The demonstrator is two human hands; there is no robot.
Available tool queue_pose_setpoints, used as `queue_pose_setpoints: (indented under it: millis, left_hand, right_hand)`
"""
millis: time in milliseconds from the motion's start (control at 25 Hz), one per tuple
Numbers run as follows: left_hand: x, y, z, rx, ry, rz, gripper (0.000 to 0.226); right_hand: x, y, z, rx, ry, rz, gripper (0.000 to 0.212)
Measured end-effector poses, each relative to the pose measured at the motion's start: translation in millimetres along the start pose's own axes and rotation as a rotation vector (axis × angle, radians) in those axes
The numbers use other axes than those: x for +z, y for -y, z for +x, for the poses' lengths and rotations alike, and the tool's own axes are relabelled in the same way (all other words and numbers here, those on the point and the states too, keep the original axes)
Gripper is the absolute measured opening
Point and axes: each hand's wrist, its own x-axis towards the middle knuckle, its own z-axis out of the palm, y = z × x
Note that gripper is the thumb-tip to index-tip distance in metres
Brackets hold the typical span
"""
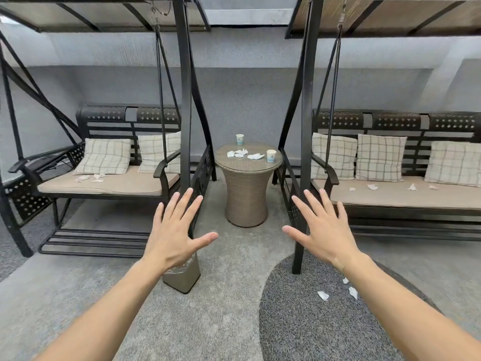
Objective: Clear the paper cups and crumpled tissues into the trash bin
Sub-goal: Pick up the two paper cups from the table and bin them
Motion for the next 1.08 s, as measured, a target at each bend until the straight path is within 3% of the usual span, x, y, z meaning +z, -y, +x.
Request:
queue_pose_setpoints:
  millis: [320, 560, 1080]
  left_hand:
    - [55, 69, 124, -0.015, 0.163, -0.044, 0.095]
    - [109, 80, 207, -0.023, 0.212, -0.053, 0.099]
    - [231, 49, 435, -0.149, 0.224, -0.116, 0.098]
  right_hand:
    - [44, 11, 125, 0.061, 0.036, -0.059, 0.085]
    - [90, -9, 204, 0.084, 0.060, -0.048, 0.086]
    - [170, -134, 447, 0.020, 0.084, 0.074, 0.084]
